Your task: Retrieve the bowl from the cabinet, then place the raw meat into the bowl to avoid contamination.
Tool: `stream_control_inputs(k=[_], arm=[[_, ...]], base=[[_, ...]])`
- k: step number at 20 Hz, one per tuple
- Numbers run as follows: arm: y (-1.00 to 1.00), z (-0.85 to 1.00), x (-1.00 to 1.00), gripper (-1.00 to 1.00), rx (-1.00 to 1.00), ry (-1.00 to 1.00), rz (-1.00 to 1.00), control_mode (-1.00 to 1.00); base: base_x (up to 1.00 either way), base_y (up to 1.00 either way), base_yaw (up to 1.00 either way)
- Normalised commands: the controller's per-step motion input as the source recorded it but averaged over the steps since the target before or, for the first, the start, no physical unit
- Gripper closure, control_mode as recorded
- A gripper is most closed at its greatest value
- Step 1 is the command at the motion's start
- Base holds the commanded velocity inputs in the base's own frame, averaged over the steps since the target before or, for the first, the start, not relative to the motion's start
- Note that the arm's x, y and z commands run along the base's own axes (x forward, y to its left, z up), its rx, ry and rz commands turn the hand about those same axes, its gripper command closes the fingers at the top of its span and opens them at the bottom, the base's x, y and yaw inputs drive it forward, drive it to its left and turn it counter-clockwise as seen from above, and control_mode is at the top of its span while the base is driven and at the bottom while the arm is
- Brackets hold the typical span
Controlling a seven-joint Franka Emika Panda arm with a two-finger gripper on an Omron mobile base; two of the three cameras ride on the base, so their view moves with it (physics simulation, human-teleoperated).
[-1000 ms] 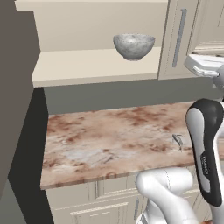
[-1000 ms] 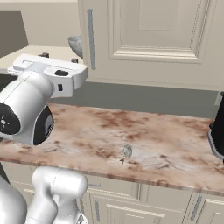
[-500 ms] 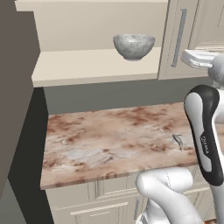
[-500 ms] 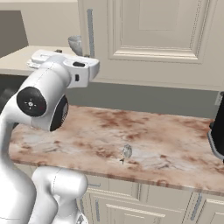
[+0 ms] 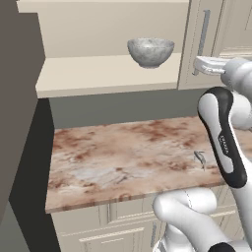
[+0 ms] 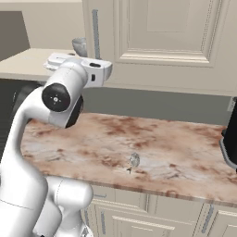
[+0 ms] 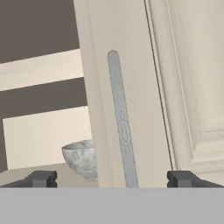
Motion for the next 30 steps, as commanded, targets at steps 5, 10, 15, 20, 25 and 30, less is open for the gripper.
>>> stream_control_inputs(k=[5,10,15,20,25,30], arm=[[-0.01,-0.12,0.61,-1.0,0.0,0.0,0.03,-1.0],[0.0,-0.11,0.66,-1.0,0.0,0.0,0.02,-1.0],[0.0,-0.1,0.68,-1.0,0.0,0.0,0.02,-1.0],[-0.03,-0.11,0.72,-1.0,0.0,0.01,0.03,-1.0],[-0.14,-0.08,0.69,-1.0,0.01,0.03,0.04,-1.0],[-0.04,-0.07,0.47,-1.0,0.0,0.06,0.02,-1.0]], base=[[0.0,0.0,0.0],[0.0,0.0,0.0],[0.0,0.0,0.0],[0.0,0.0,0.0],[0.0,0.0,0.0],[0.0,0.0,0.0]])
